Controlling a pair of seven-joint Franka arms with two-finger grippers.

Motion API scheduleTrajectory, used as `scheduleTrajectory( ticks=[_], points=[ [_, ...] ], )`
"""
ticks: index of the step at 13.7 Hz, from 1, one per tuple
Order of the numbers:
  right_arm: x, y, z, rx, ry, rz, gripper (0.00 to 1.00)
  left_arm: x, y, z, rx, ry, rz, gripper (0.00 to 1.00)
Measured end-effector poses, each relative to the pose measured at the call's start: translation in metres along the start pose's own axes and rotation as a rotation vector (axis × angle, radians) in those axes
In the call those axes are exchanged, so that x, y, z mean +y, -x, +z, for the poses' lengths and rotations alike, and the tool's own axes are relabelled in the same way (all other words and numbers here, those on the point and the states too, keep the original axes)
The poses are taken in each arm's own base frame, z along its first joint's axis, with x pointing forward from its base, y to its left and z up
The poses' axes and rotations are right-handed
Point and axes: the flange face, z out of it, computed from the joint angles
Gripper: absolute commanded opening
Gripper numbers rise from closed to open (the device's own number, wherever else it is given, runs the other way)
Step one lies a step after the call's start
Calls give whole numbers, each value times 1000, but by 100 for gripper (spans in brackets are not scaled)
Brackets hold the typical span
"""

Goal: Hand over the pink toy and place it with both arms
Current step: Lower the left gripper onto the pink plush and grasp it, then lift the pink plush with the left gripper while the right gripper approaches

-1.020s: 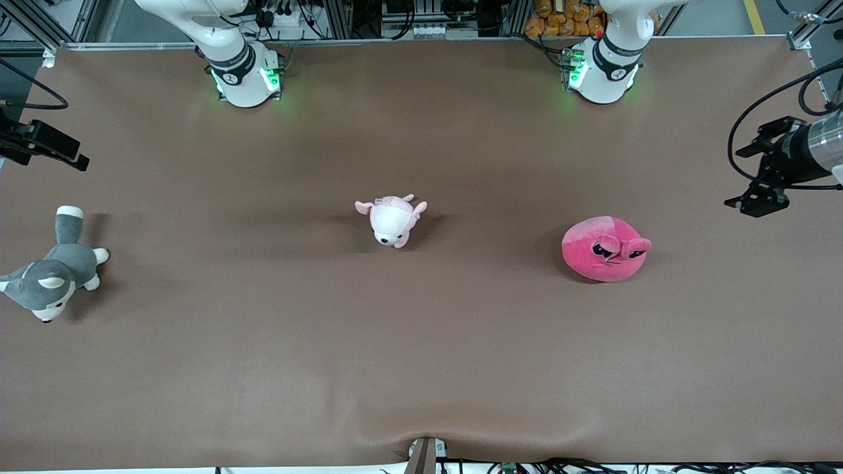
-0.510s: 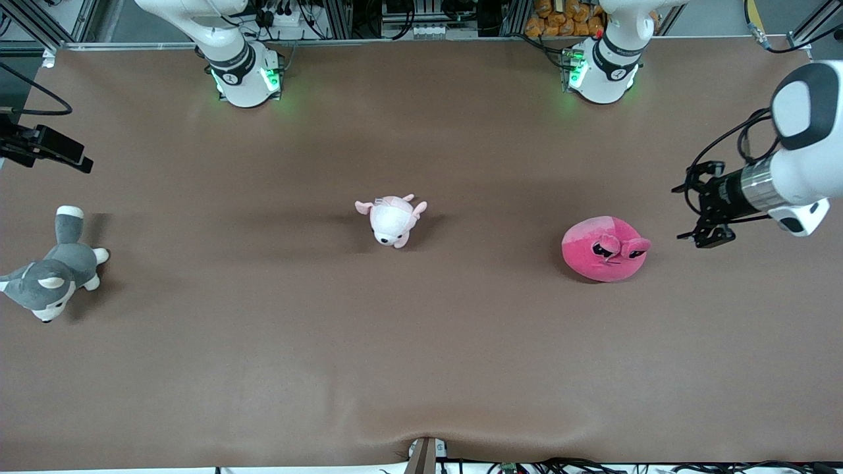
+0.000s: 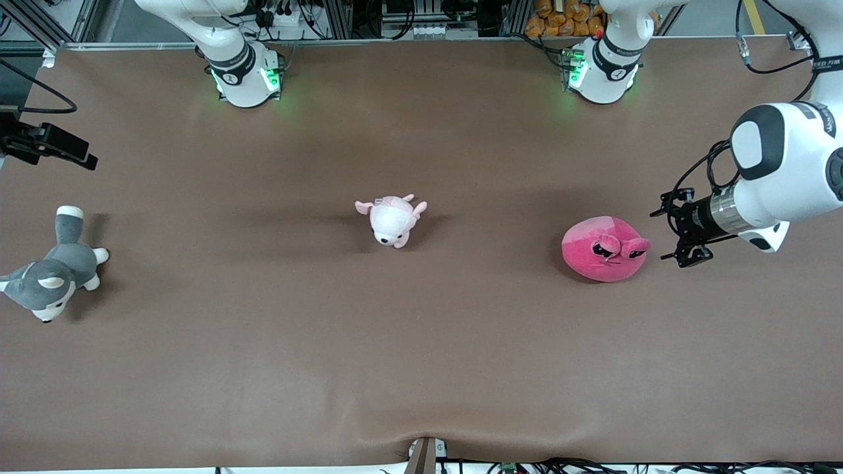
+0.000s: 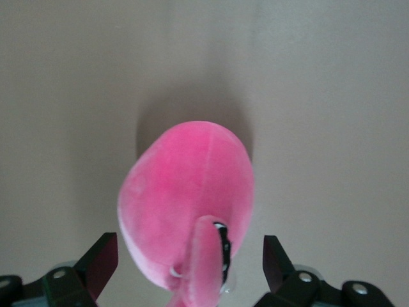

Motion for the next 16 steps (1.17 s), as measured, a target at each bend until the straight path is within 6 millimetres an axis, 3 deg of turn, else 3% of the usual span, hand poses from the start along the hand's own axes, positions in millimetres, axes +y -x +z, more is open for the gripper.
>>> scheduleTrajectory(
  ticks=[1,4,8,9,10,16],
  points=[
    [0,0,0,0,0,0,100,4,0,6,-10,12,-5,97],
    [0,0,0,-1,0,0,100,11,11,26,-44,26,-10,68],
    [-3,0,0,-1,1,-6,100,8,38,34,-47,21,9,14],
    [-6,1,0,-1,1,-11,100,7,42,35,-46,19,16,4],
    [-8,1,0,-1,1,-15,100,6,46,36,-46,17,20,0],
    [-12,1,0,-1,2,-22,100,-1,58,28,-44,-30,26,0]
  ],
)
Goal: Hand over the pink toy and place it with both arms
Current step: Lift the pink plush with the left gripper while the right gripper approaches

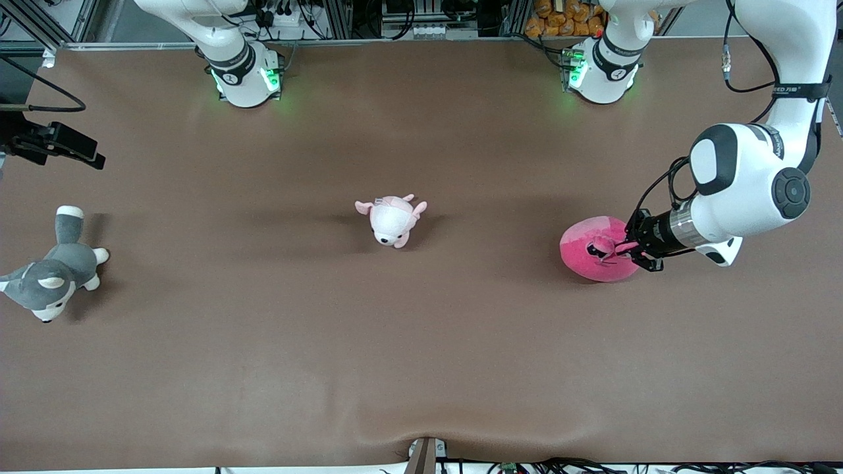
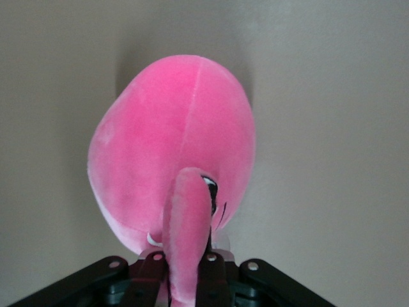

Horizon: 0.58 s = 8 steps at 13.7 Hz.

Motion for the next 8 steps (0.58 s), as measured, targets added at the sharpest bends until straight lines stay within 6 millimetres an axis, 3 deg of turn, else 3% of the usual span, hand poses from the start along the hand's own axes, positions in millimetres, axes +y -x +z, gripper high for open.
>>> scheduleTrajectory(
  ticks=[3,8],
  points=[
    [-3,0,0,0,0,-5,100,-8,36,-31,-12,-54,6,0],
    [-20,-3,5,3,1,-35,100,-19,115,-117,-137,-58,-16,0]
  ],
)
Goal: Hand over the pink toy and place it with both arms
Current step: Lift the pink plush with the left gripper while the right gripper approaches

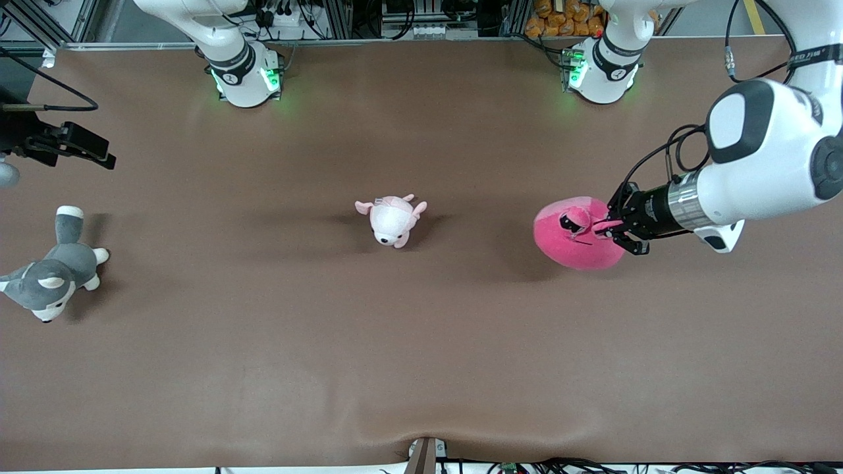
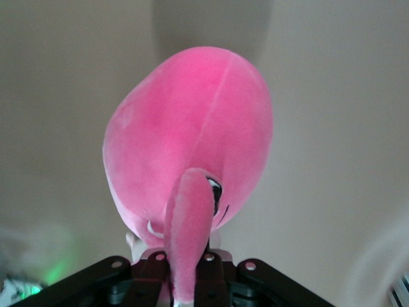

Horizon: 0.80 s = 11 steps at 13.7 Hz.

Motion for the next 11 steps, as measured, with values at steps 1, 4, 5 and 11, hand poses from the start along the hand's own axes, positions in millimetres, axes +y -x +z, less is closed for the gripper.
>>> scheduleTrajectory(
  ticks=[1,4,5,11],
  points=[
    [-4,-4,2,10,-1,-7,100,-7,22,-9,-11,7,-3,0],
    [-27,-20,23,3,0,-43,100,-36,95,-23,-44,23,-140,0],
    [-38,-27,33,-4,2,-60,100,-44,118,-24,-55,23,-186,0],
    [-54,-61,59,67,-29,-71,100,-89,228,2,-130,17,-272,0]
  ],
)
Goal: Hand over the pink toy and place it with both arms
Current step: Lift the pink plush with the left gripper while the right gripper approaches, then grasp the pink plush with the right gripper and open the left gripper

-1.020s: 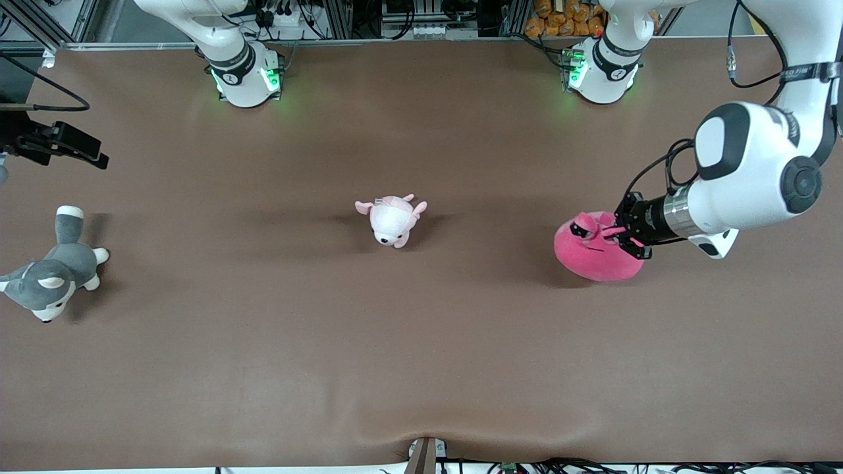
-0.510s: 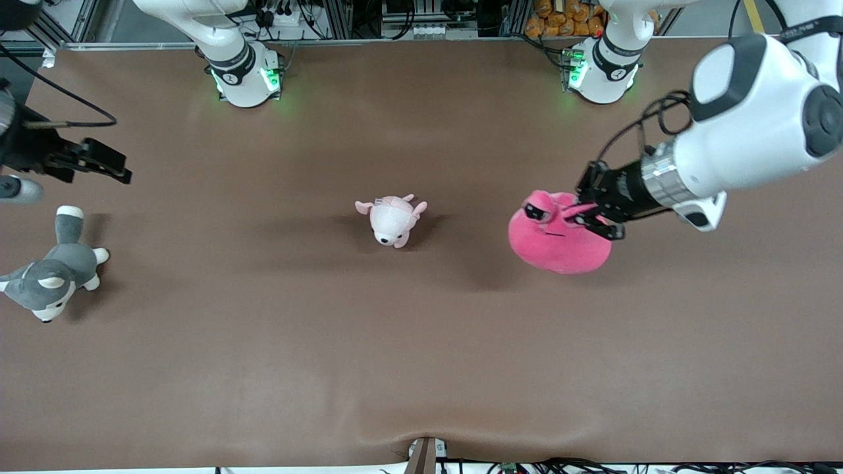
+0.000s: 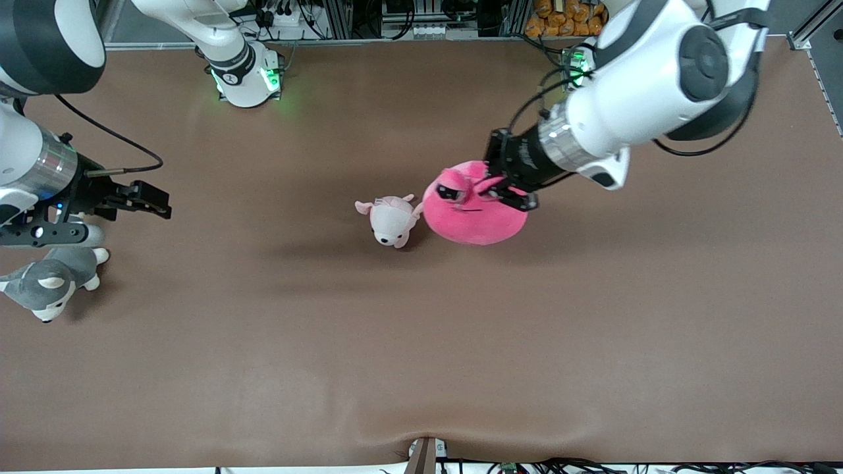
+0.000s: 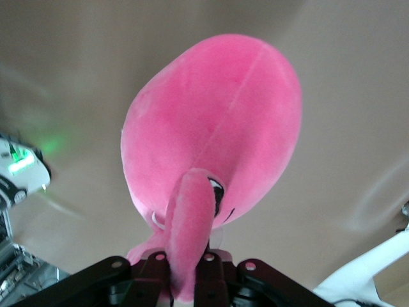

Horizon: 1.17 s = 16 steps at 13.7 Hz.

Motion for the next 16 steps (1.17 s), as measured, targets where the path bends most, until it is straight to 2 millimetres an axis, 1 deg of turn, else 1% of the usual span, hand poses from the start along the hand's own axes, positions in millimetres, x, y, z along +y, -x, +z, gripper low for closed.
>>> scheduleTrajectory(
  ticks=[1,3,4,6,8,9,10,12,14,16],
  points=[
    [0,-5,1,24,-17,5,100,-13,12,6,-22,6,-13,0],
    [-2,-11,13,3,-80,18,100,-36,30,15,-67,18,-40,0],
    [-4,-12,20,-25,-136,32,100,-45,38,19,-88,22,-50,0],
    [0,-10,30,-107,-259,110,100,-63,51,28,-123,25,-63,0],
    [2,-8,37,-188,-326,237,100,-70,59,40,-152,27,-59,0],
    [-5,-7,38,-223,-350,309,100,-70,62,47,-162,26,-61,0],
    [-16,-5,38,-259,-368,378,100,-69,64,53,-171,25,-70,0],
    [-48,1,39,-332,-391,502,100,-63,65,66,-178,21,-89,0],
    [-90,9,46,-379,-372,584,100,-59,65,74,-177,13,-97,0],
    [-130,13,53,-389,-370,673,100,-64,67,81,-171,5,-91,0]
  ],
)
